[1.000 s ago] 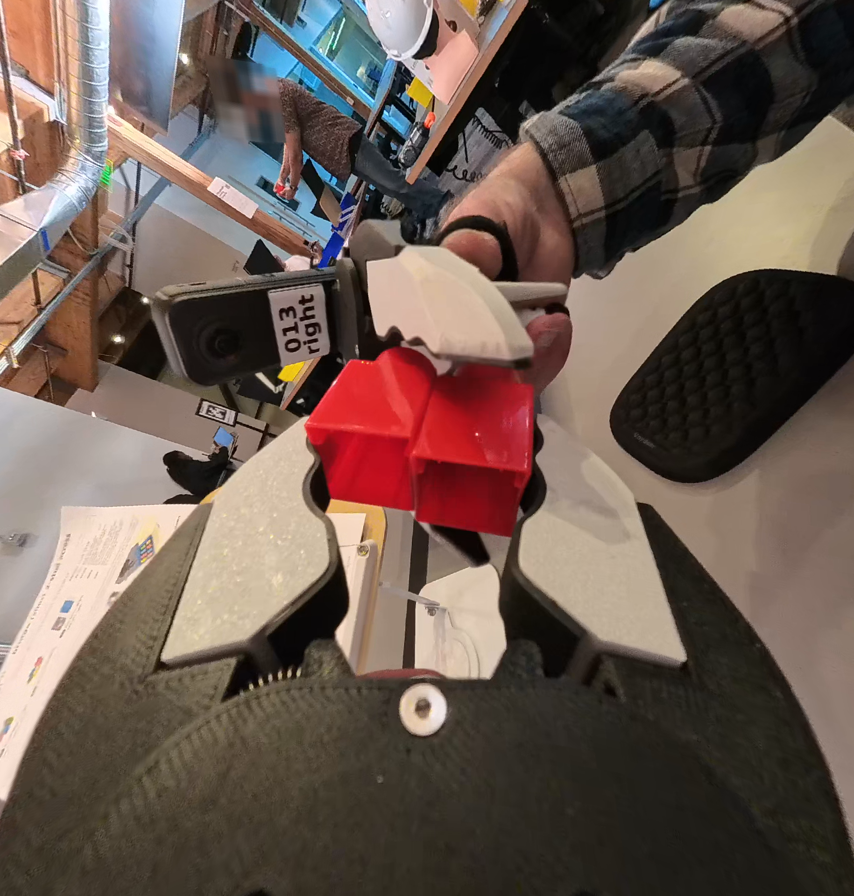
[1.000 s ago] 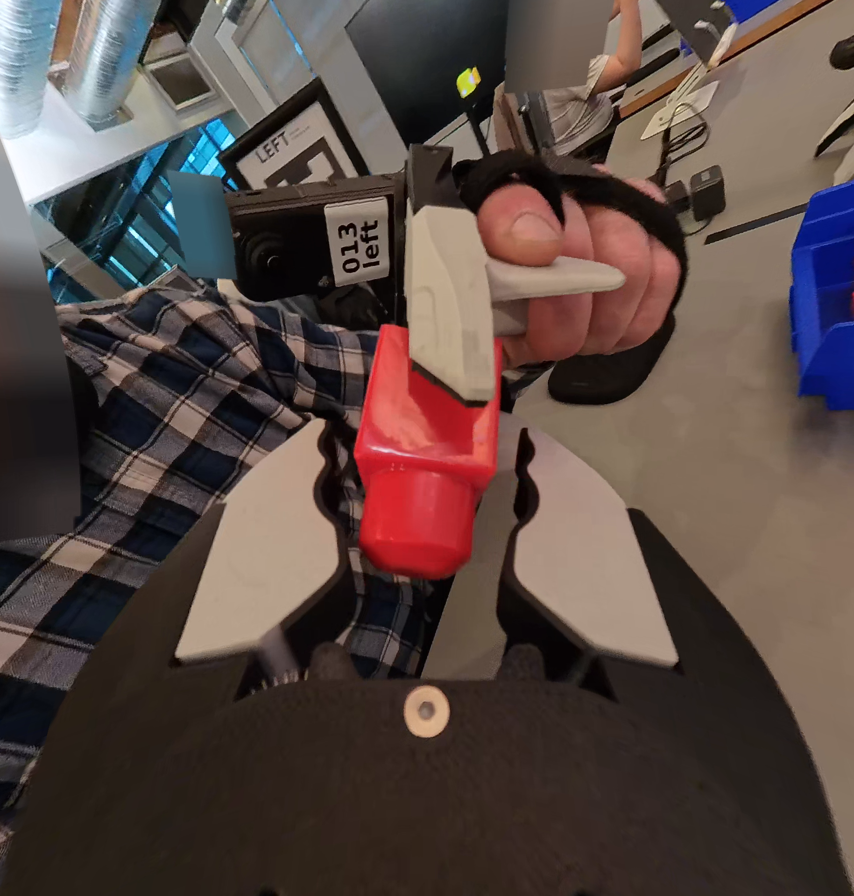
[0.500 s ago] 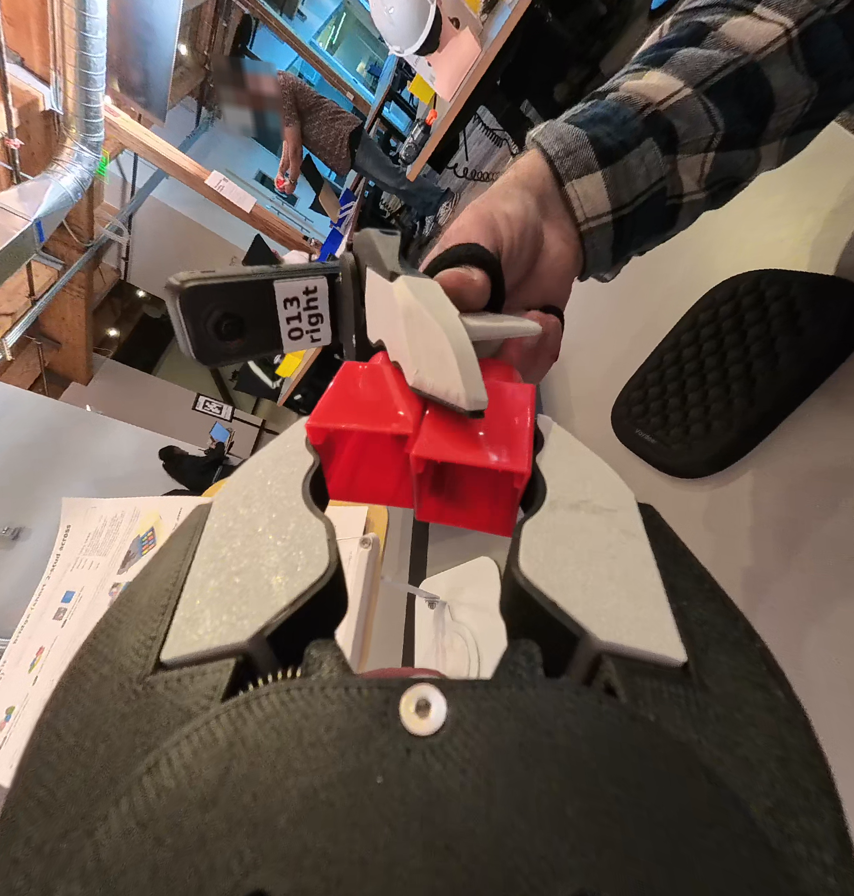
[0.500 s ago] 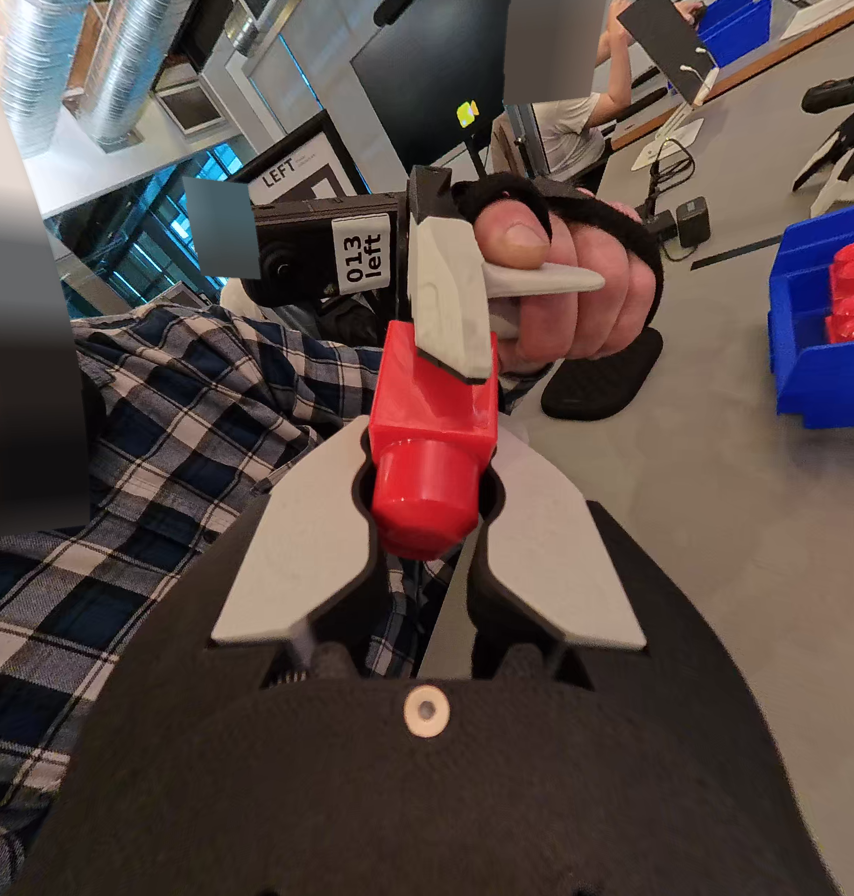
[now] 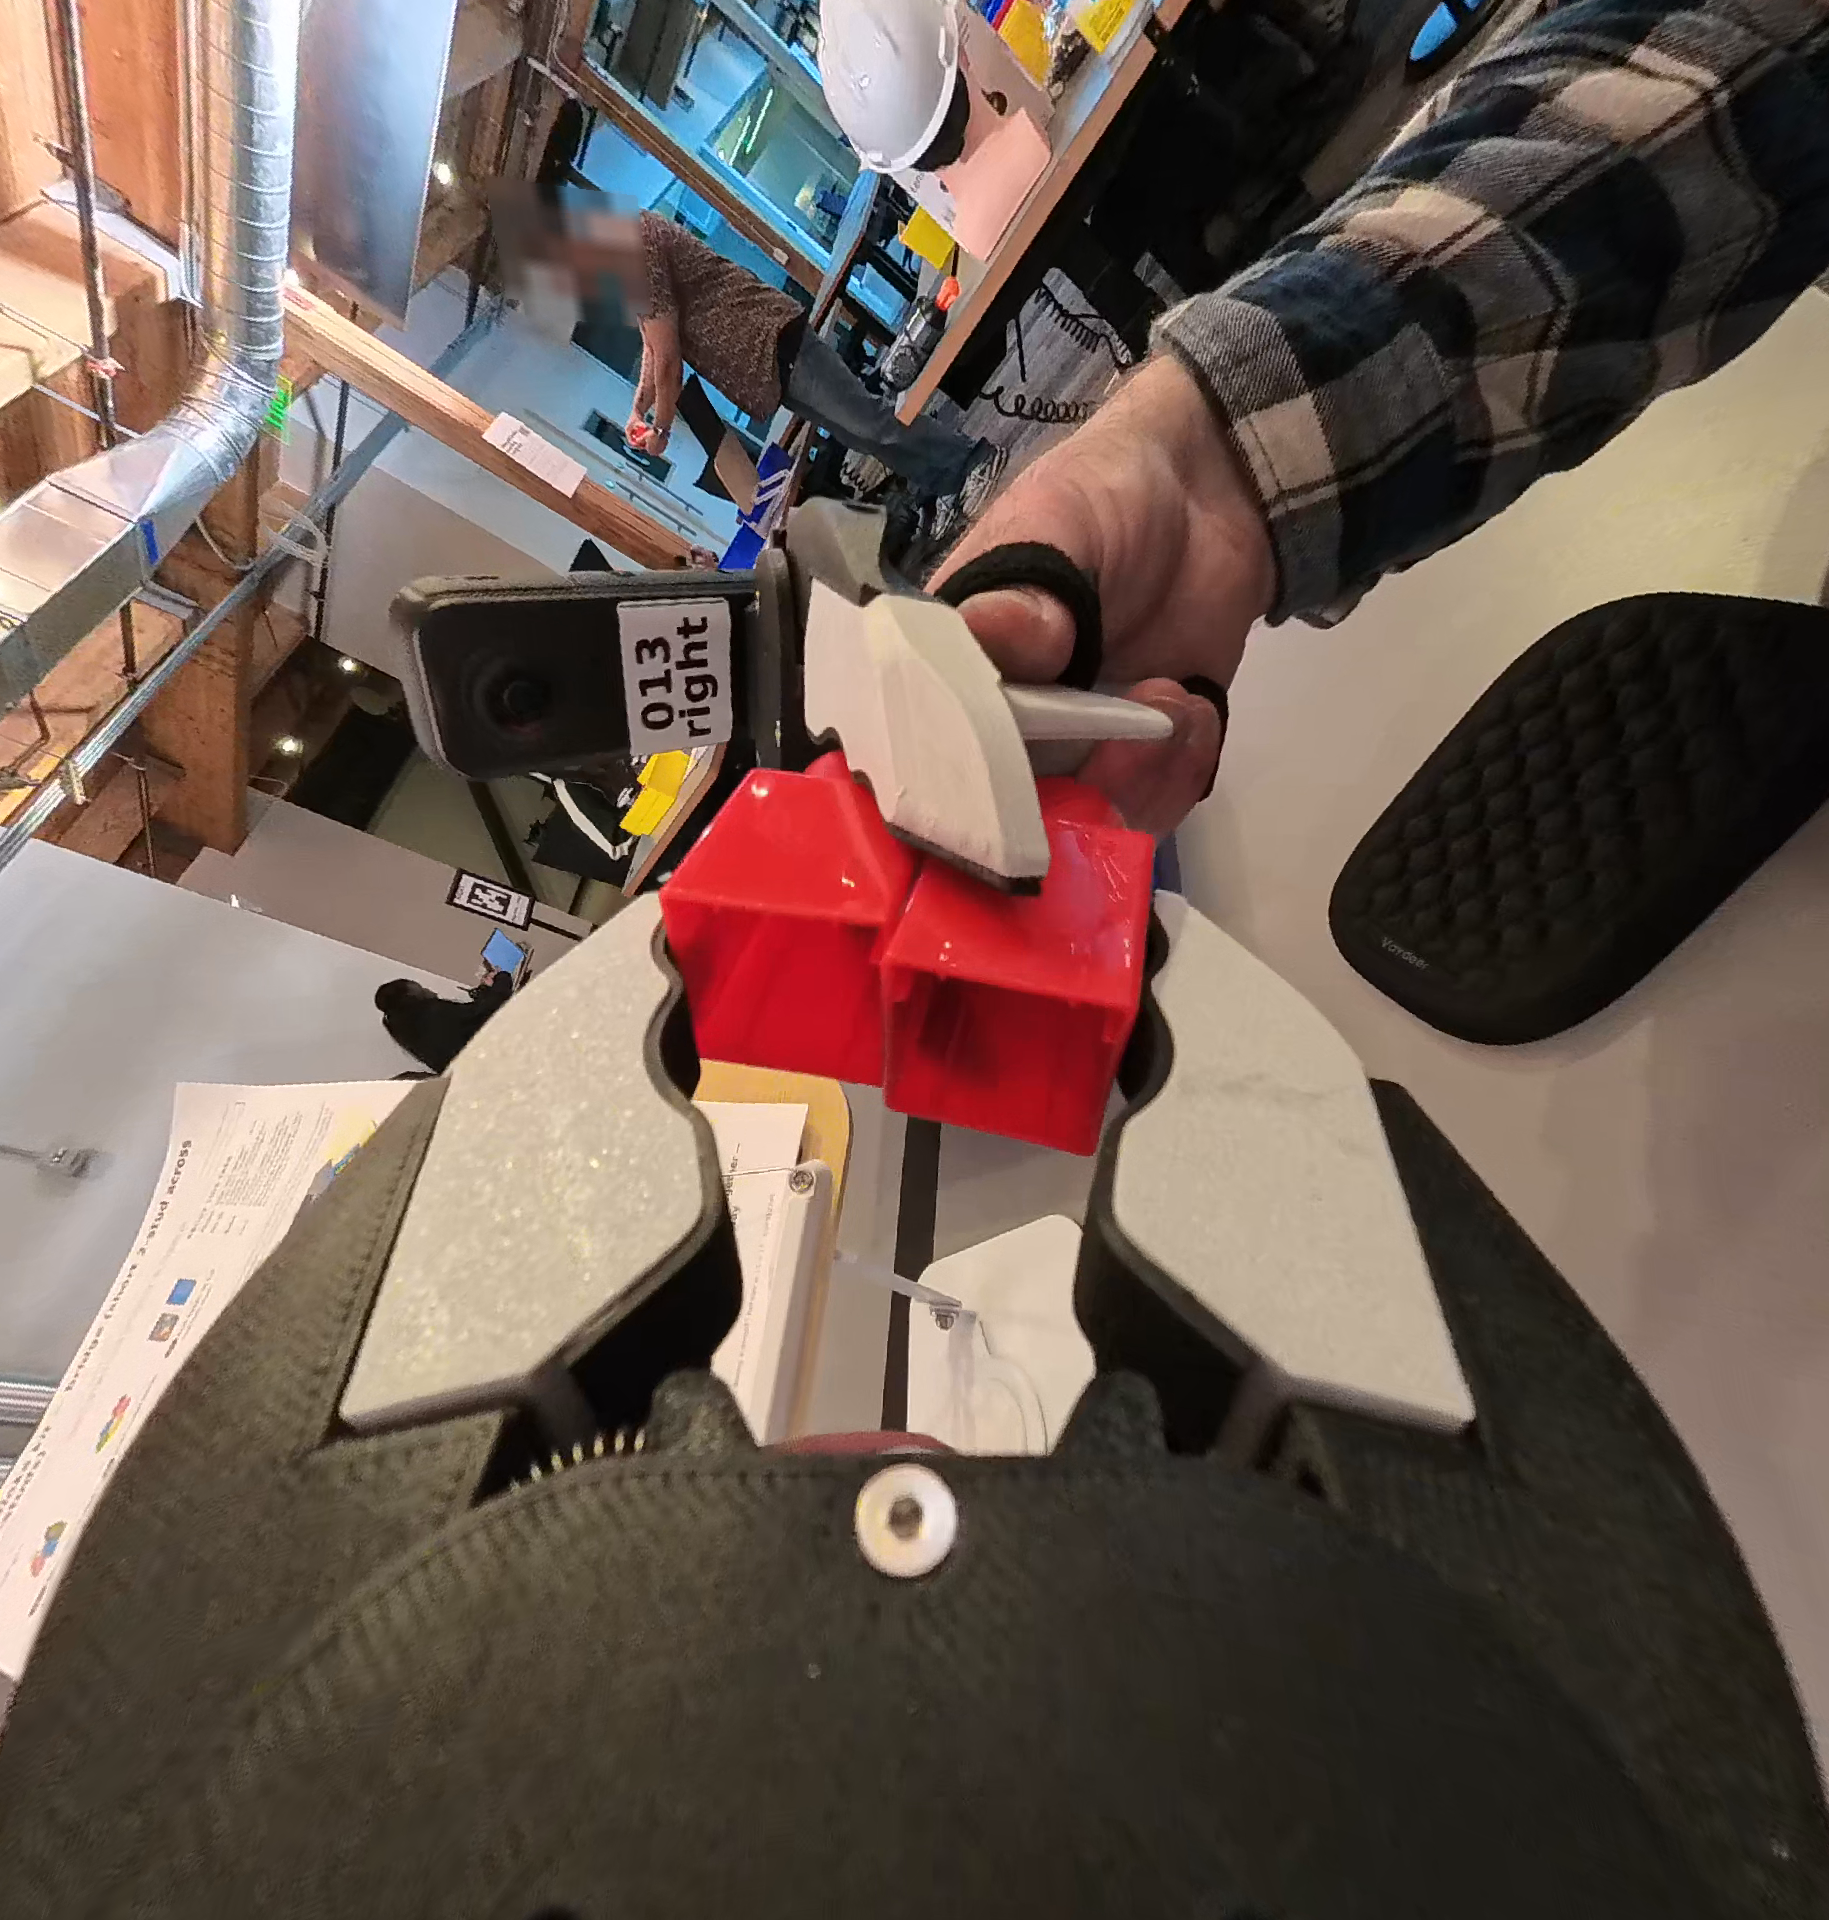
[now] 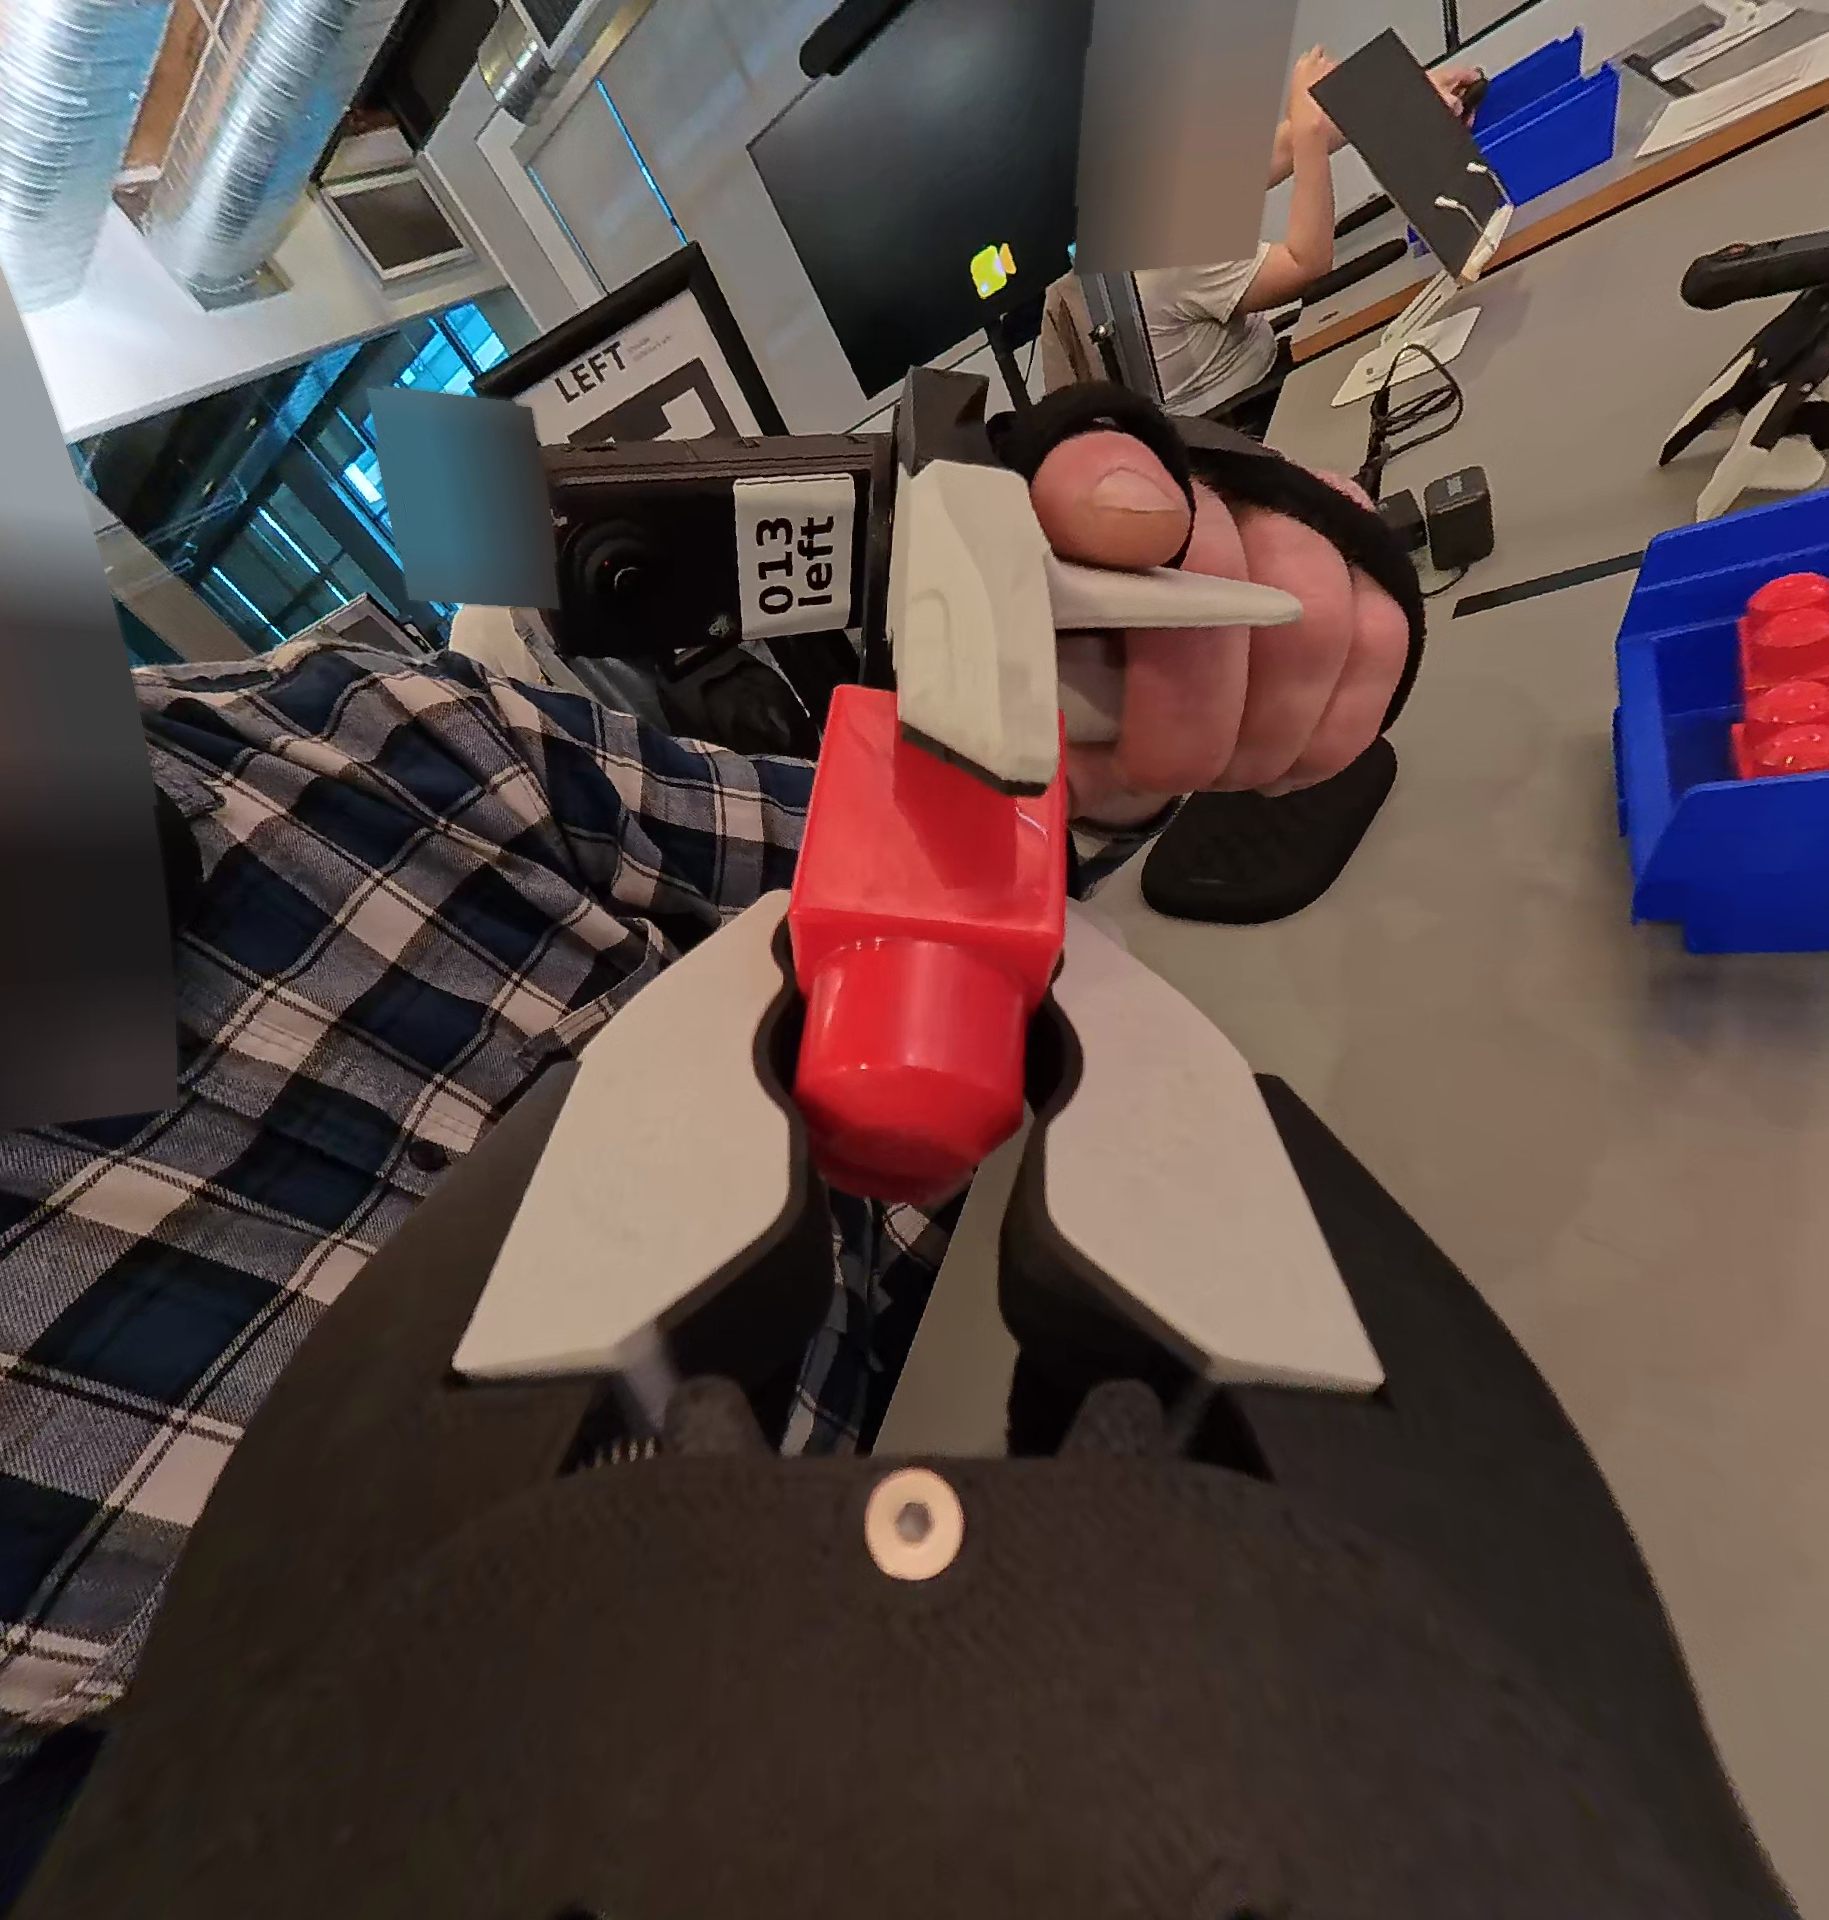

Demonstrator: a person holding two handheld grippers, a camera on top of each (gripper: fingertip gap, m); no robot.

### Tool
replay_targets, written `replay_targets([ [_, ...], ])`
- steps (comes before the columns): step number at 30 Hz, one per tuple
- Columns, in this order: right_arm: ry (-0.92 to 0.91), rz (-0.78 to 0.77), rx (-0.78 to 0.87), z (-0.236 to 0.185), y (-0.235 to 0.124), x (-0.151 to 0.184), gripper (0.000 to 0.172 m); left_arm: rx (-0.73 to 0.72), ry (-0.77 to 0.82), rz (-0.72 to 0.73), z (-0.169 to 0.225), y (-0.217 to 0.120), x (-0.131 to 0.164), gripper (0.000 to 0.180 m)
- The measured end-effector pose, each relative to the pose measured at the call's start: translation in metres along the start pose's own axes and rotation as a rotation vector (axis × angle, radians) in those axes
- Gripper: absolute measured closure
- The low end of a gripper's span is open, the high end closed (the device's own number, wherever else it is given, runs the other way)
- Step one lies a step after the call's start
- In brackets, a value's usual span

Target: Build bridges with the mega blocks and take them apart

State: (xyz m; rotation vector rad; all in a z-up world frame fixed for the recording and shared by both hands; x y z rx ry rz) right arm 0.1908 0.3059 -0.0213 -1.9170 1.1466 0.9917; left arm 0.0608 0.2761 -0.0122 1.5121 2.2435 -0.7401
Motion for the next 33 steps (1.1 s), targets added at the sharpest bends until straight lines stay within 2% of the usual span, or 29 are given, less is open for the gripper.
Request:
replay_targets([
  [11,0.047,0.069,-0.014,0.011,-0.005,0.010,0.133,-0.012,-0.053,0.001,0.005,0.003,0.013,0.098],
  [20,0.066,0.133,0.048,0.020,-0.031,0.014,0.133,-0.035,-0.119,0.004,0.004,0.005,0.029,0.095],
  [23,0.039,0.180,0.174,0.020,-0.073,0.011,0.133,-0.090,-0.166,0.011,-0.005,-0.014,0.038,0.097],
  [26,0.061,0.202,0.436,0.029,-0.139,0.020,0.133,-0.175,-0.191,-0.044,-0.018,-0.044,0.055,0.100],
  [30,0.238,0.219,0.774,0.057,-0.229,0.063,0.133,-0.252,-0.229,-0.169,-0.027,-0.080,0.081,0.103],
  [33,0.391,0.169,0.934,0.085,-0.268,0.103,0.132,-0.297,-0.253,-0.268,-0.031,-0.103,0.105,0.104],
])
Point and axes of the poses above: each gripper's, where its closed fingertips meet, y out along the fingers, x out of its underside, z = x × y across the jaws, the point moved 9 cm from there along -y, back along the fingers, and after that the axes turned 6 degrees about -z, right-handed, at the moved point
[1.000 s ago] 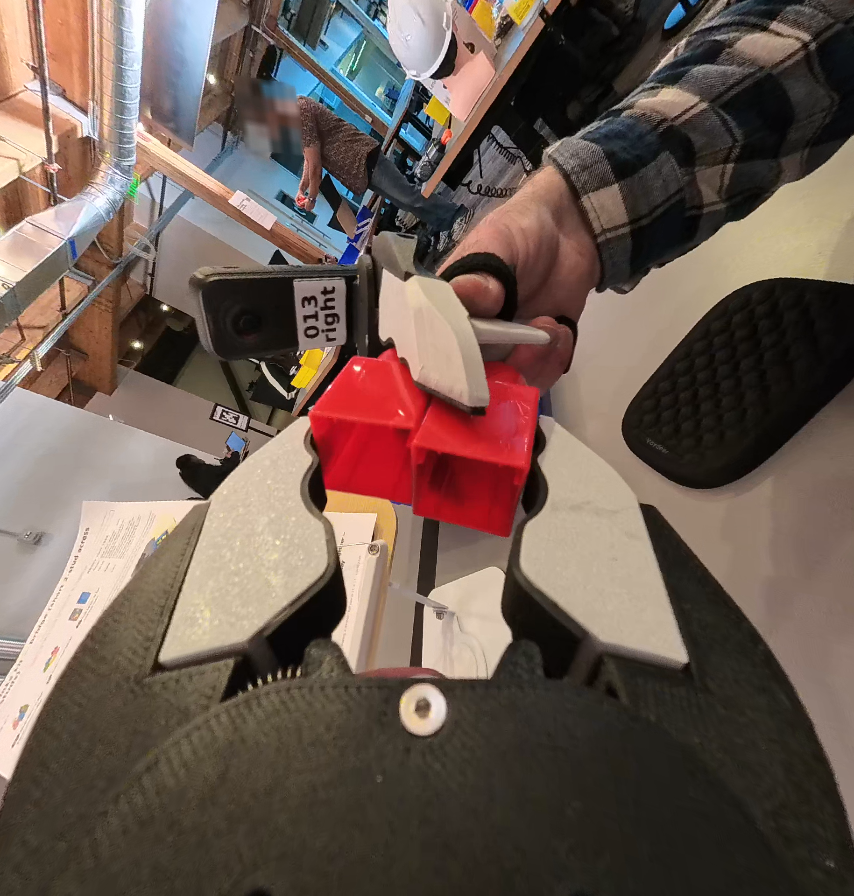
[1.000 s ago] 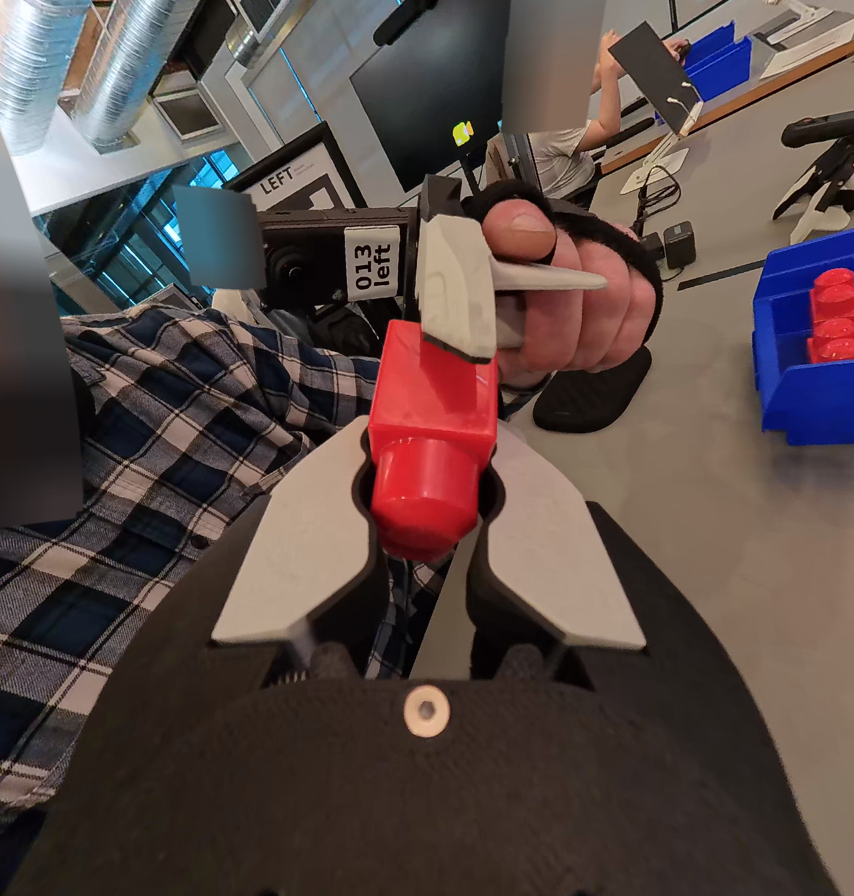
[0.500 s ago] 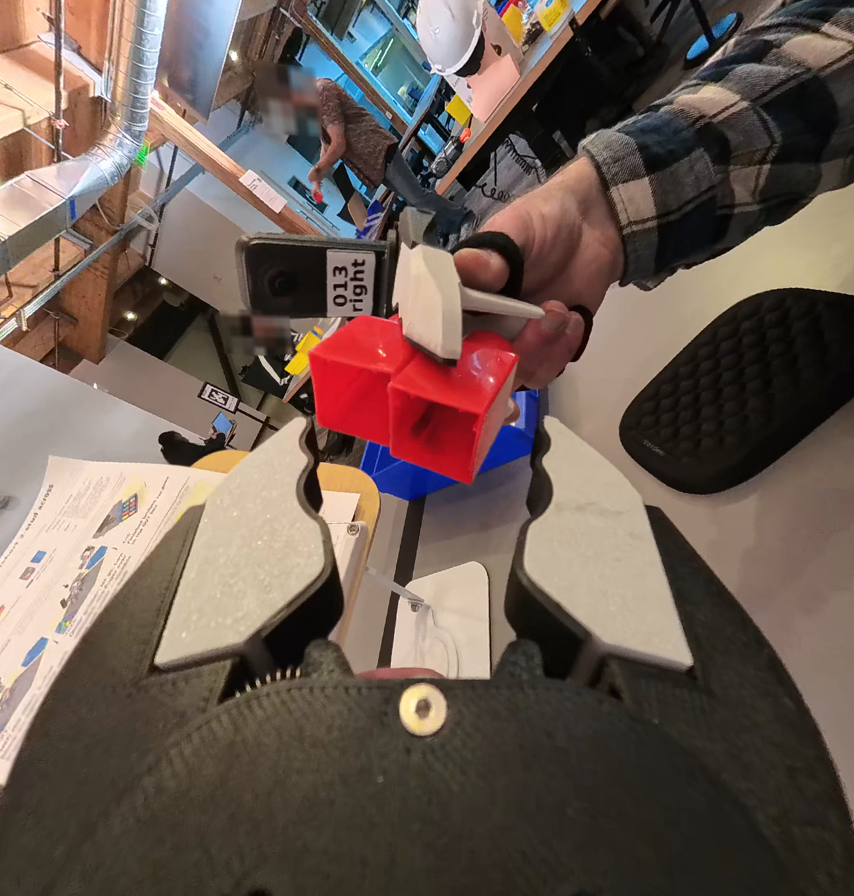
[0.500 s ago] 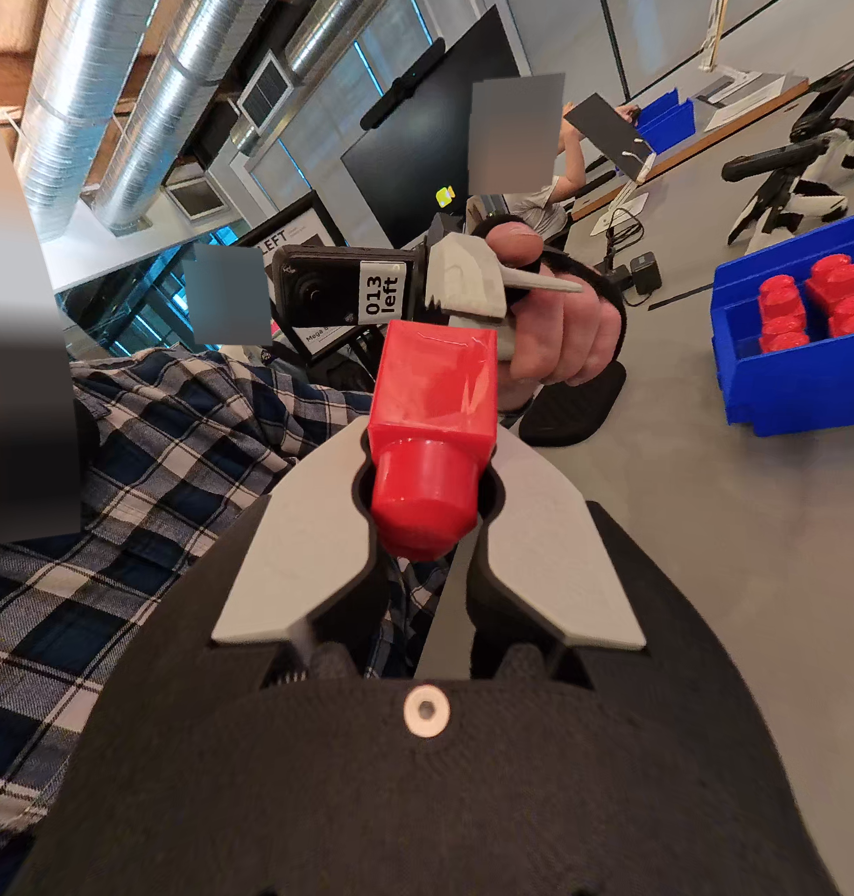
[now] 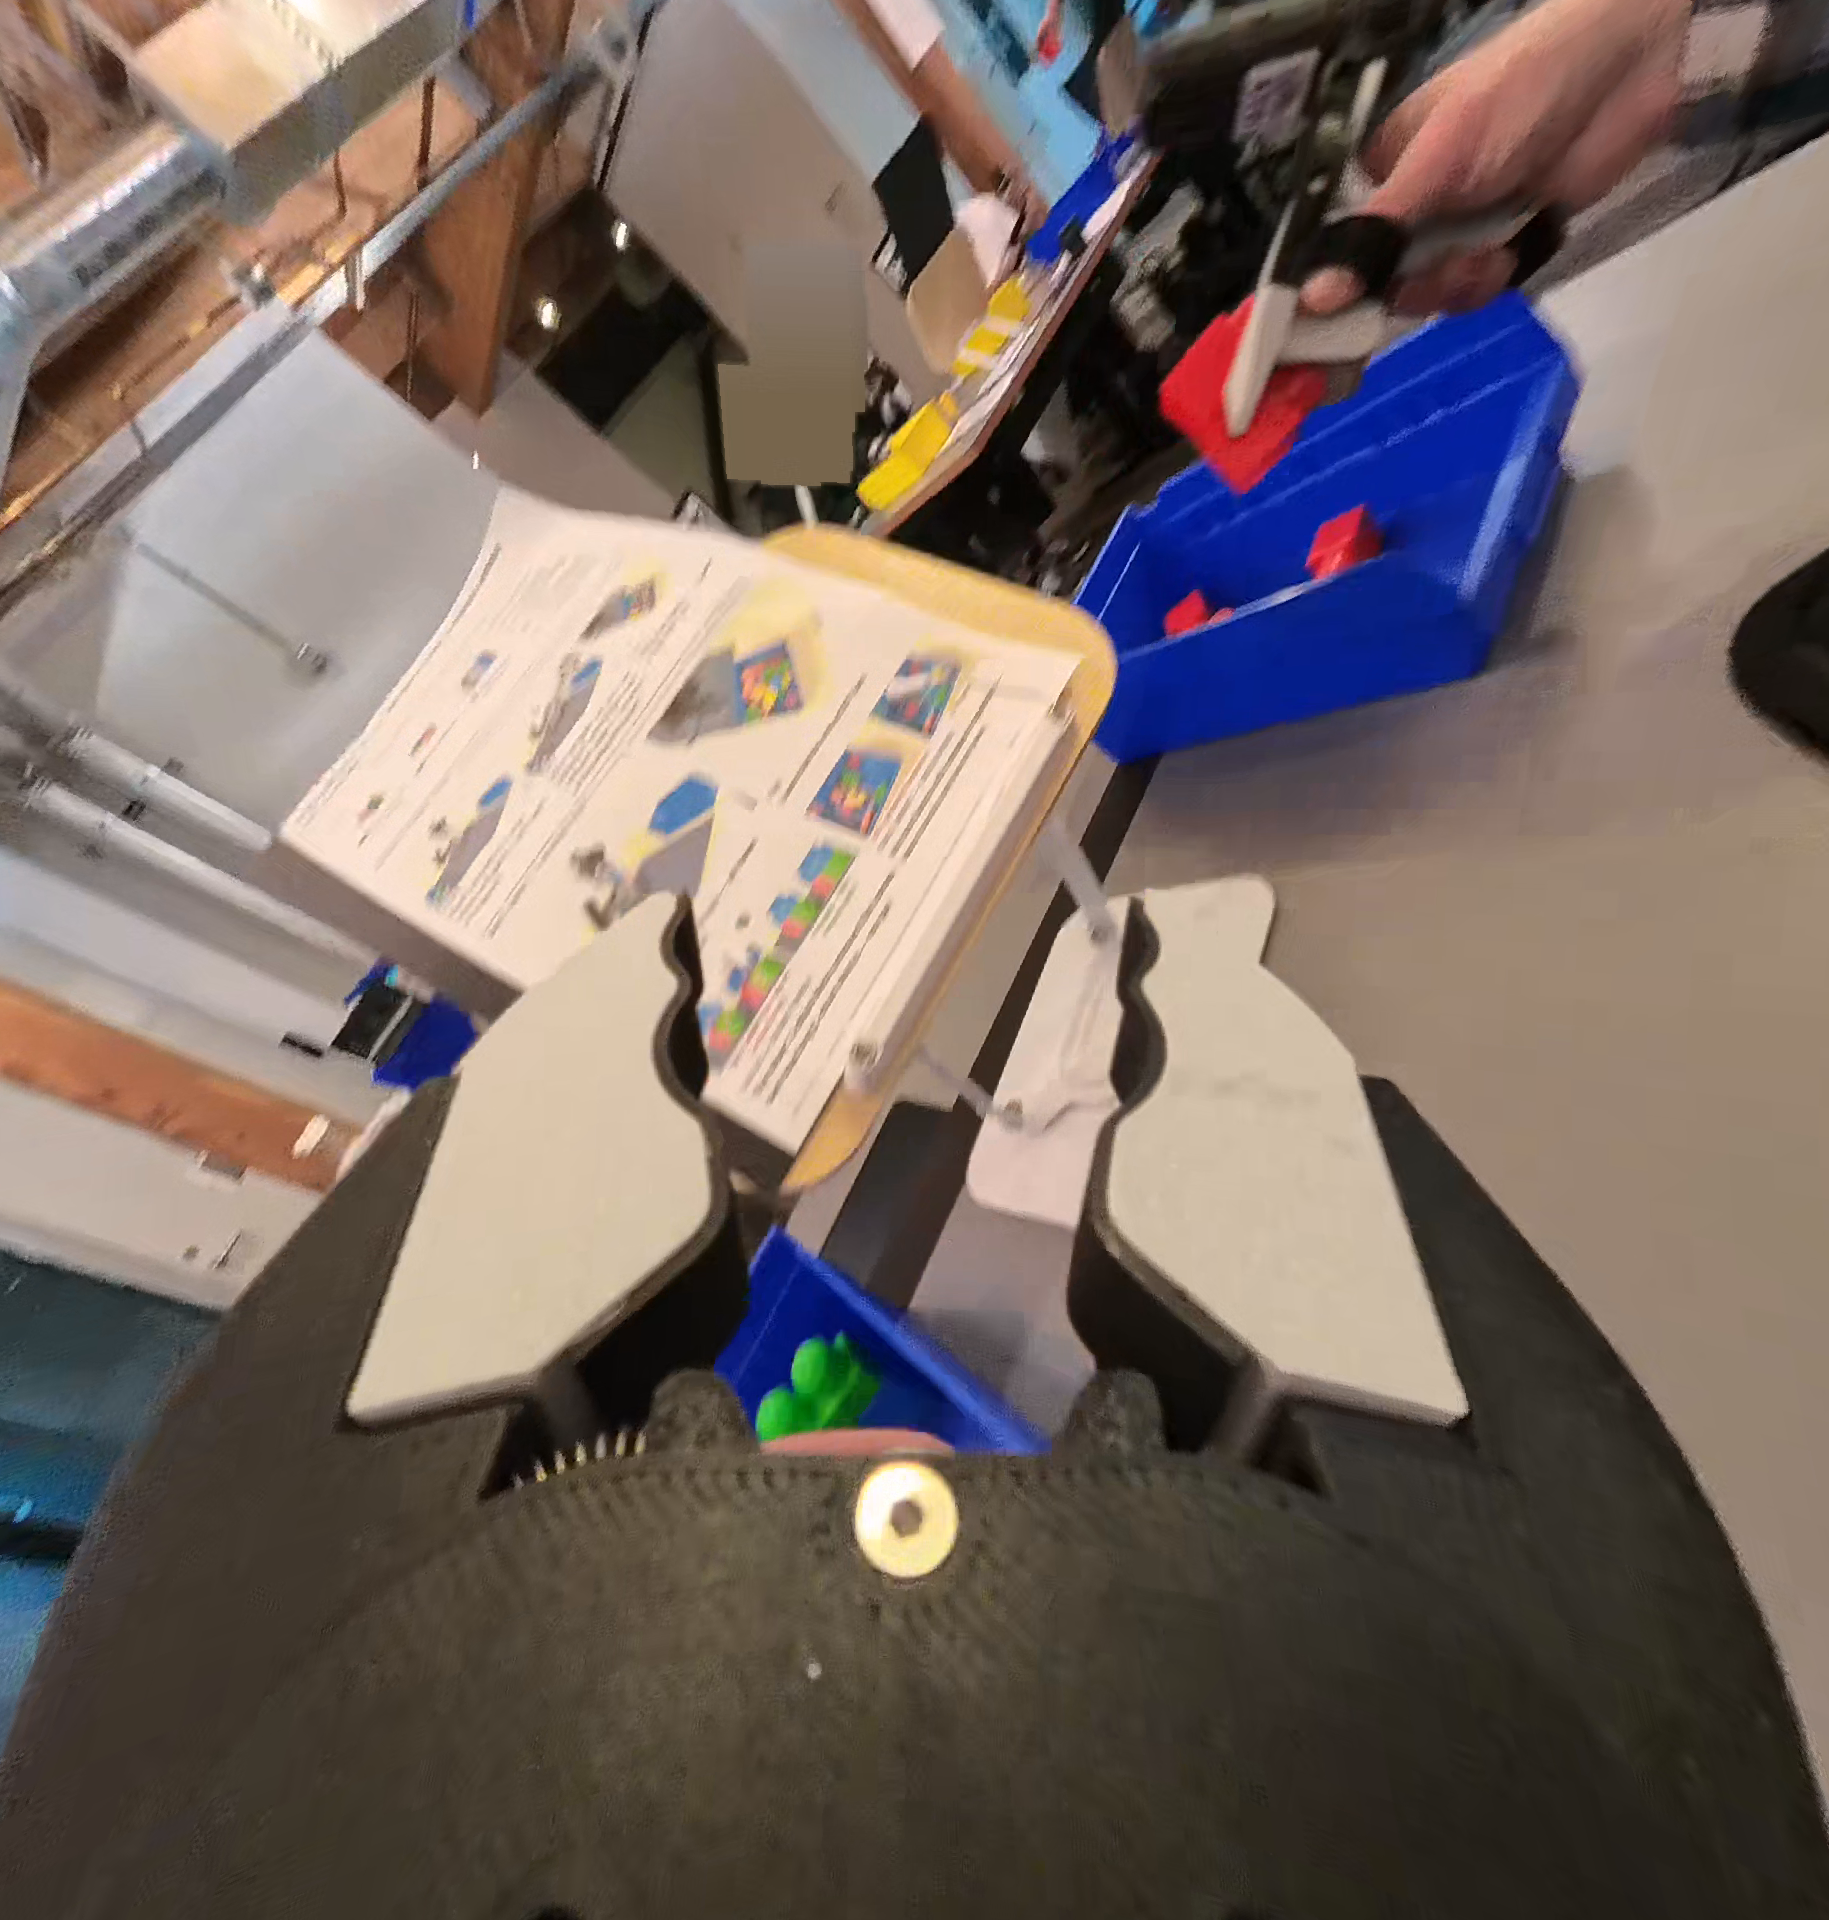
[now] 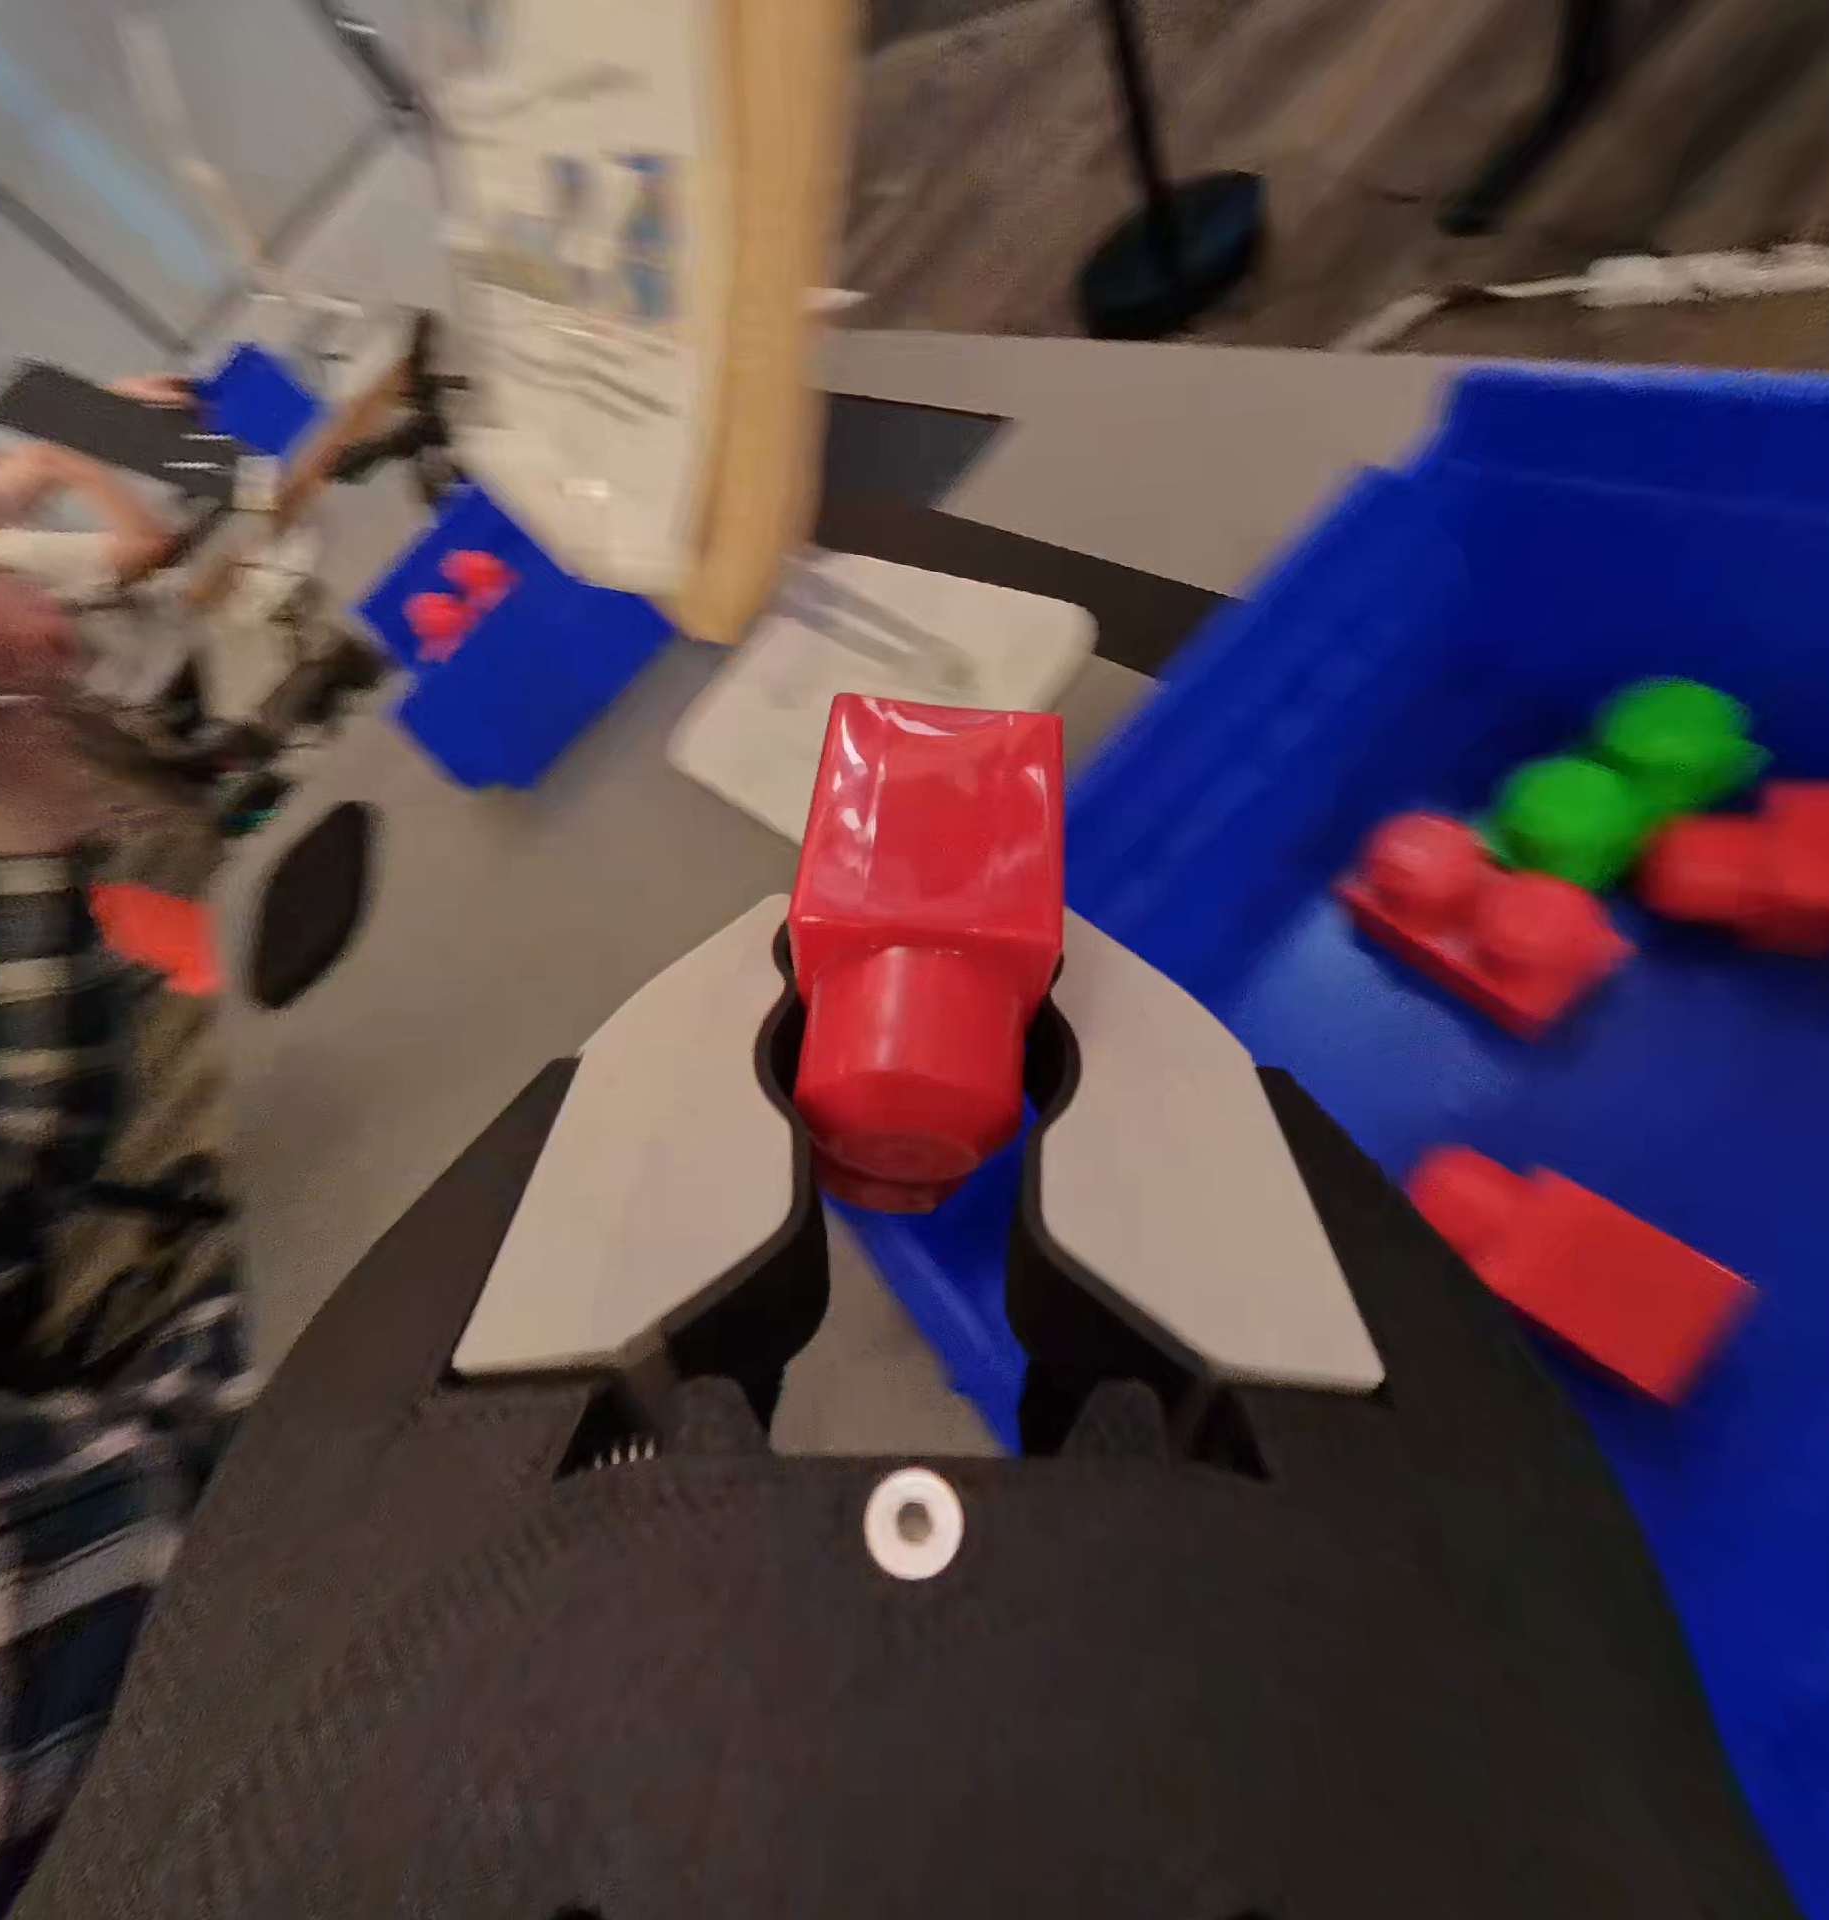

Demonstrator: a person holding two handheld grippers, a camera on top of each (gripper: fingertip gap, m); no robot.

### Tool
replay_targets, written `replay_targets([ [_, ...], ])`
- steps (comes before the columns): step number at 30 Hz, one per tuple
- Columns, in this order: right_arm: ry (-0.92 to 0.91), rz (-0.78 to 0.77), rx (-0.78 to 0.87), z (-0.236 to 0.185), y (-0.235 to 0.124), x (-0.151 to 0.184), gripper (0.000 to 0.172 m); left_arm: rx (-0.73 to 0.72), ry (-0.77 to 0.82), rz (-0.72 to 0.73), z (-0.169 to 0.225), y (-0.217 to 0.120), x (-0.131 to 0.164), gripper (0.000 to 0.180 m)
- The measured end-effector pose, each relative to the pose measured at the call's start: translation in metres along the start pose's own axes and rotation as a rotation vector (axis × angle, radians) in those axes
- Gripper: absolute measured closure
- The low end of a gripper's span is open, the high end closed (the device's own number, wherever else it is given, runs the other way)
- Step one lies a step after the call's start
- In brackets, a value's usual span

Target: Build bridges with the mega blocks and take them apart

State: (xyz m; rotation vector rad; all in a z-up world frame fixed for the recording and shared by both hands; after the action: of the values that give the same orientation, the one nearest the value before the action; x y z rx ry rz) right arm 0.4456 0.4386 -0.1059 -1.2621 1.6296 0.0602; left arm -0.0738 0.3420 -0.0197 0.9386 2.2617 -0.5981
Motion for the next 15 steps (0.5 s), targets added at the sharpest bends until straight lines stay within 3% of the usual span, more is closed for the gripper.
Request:
replay_targets([
  [1,0.022,-0.028,0.088,0.018,0.003,0.006,0.132,-0.008,-0.012,-0.038,-0.005,-0.003,0.010,0.104],
  [3,0.063,-0.106,0.263,0.045,0.010,0.016,0.096,-0.017,-0.031,-0.116,-0.013,-0.005,0.030,0.104],
  [5,0.040,-0.113,0.360,0.051,0.011,0.018,0.087,-0.018,-0.048,-0.186,-0.020,-0.005,0.050,0.105],
  [10,-0.092,-0.036,0.365,0.003,0.009,0.007,0.097,0.017,-0.103,-0.372,-0.045,0.013,0.103,0.111],
  [12,-0.151,-0.019,0.323,-0.024,0.011,0.006,0.103,0.057,-0.088,-0.429,-0.055,0.029,0.128,0.121],
  [15,-0.234,0.024,0.235,-0.063,0.012,0.008,0.108,0.160,-0.051,-0.517,-0.071,0.062,0.168,0.121],
])
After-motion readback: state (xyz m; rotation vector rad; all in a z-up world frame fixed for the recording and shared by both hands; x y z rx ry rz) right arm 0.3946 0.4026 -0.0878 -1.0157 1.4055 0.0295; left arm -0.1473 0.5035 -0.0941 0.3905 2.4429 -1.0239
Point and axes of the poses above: each gripper's, where its closed fingertips meet, y out along the fingers, x out of its underside, z = x × y across the jaws, the point moved 9 cm from there along -y, back along the fingers, and after that the axes turned 6 degrees about -z, right-handed, at the moved point
